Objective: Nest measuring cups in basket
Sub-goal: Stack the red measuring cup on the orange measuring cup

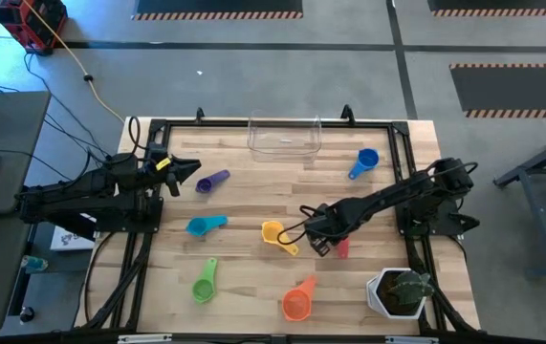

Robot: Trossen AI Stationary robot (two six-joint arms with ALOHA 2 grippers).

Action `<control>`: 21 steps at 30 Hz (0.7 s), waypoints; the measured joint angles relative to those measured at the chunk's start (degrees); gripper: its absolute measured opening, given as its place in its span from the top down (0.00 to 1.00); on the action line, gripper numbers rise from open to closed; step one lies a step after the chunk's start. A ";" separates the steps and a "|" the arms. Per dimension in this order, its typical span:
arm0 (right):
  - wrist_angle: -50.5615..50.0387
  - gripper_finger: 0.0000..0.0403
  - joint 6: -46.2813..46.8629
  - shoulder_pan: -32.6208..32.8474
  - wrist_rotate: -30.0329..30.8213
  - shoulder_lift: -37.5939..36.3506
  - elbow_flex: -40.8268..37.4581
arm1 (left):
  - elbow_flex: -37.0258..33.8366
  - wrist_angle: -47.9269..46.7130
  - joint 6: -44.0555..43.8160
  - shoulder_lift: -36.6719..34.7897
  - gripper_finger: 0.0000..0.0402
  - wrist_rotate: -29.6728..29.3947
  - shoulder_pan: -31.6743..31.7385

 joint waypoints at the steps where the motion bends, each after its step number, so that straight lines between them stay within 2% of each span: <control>1: 0.11 0.95 -0.42 0.00 0.00 0.00 0.81 | 0.00 0.00 -0.61 0.00 0.82 -0.16 0.02; 7: 0.10 0.98 -5.71 1.42 2.02 0.00 7.60 | -0.02 -0.02 -5.02 0.00 0.82 -0.37 0.02; 10: 0.09 0.99 -12.02 2.95 3.75 -0.01 11.54 | -0.02 -0.22 -6.55 0.00 0.82 -0.37 0.02; 15: 0.13 0.99 -28.55 5.62 4.13 -0.02 18.01 | -0.02 -1.57 -7.70 0.00 0.82 -0.37 0.02; 21: 0.12 0.99 -52.47 8.31 4.39 -0.02 23.55 | -0.02 -3.74 -15.97 -0.02 0.82 0.33 0.02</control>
